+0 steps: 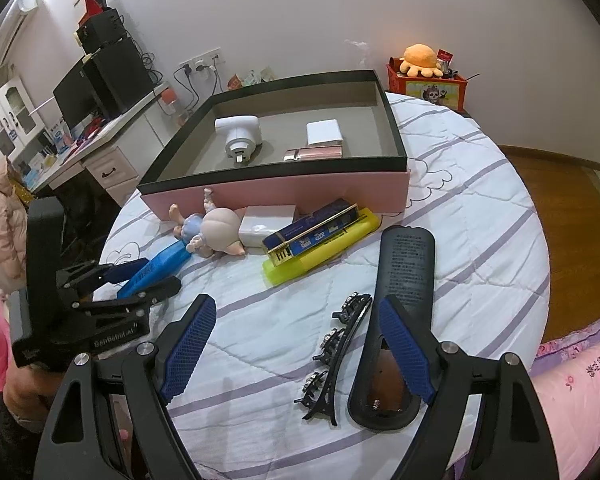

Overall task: Organize rigid objects
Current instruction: 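Close the left tool on the blue highlighter and lift it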

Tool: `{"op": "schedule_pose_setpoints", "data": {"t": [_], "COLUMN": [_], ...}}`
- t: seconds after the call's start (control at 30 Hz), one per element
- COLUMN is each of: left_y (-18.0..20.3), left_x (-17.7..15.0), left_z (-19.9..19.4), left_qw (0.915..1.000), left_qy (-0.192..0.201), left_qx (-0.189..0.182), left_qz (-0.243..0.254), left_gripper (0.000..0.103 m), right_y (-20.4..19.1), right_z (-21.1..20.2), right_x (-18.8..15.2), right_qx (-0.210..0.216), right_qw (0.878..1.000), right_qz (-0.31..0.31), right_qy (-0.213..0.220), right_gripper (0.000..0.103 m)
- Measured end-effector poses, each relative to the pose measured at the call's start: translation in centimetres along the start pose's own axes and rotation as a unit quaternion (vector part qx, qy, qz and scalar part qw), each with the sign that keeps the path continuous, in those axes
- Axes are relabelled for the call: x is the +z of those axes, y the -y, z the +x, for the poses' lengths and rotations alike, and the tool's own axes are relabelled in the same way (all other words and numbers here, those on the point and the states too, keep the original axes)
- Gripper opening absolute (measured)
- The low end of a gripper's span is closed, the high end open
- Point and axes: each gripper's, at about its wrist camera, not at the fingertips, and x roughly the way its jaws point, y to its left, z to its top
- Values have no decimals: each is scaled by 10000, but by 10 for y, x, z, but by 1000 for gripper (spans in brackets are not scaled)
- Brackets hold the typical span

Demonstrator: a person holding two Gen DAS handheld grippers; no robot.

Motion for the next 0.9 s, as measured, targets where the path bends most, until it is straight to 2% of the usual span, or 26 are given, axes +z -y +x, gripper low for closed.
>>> {"op": "schedule_pose_setpoints", "data": {"t": [0.07, 0.13, 0.27, 0.37, 0.5, 0.67, 0.9], "left_y": [1, 5, 14, 10, 4, 7, 6], "left_x": [2, 0, -8, -10, -11, 1, 49], "left_z": [5, 6, -2, -6, -15, -35, -41], "left_qw": [9997, 9992, 9991, 9977, 9952, 9951, 9934], "left_qy": [71, 141, 152, 73, 12, 208, 533], "left_qx": [243, 376, 328, 186, -130, 33, 284], "left_qz": [21, 21, -228, -644, -972, -969, -971], "left_gripper": [60, 60, 37, 27, 27, 27, 27], "right_y": [0, 1, 7, 11, 9, 9, 12], "right_z": [-1, -2, -4, -4, -3, -1, 1], "right_x": [0, -1, -2, -2, -2, -1, 8], "right_qx": [-4, -15, -62, -80, -64, -47, -50], "right_qw": [10000, 10000, 9999, 9998, 9999, 9999, 9999], "right_qz": [4, 21, 81, 160, 138, 126, 151], "right_qy": [2, 13, 39, 30, 8, 4, 55], "right_gripper": [84, 84, 84, 84, 85, 84, 85]}}
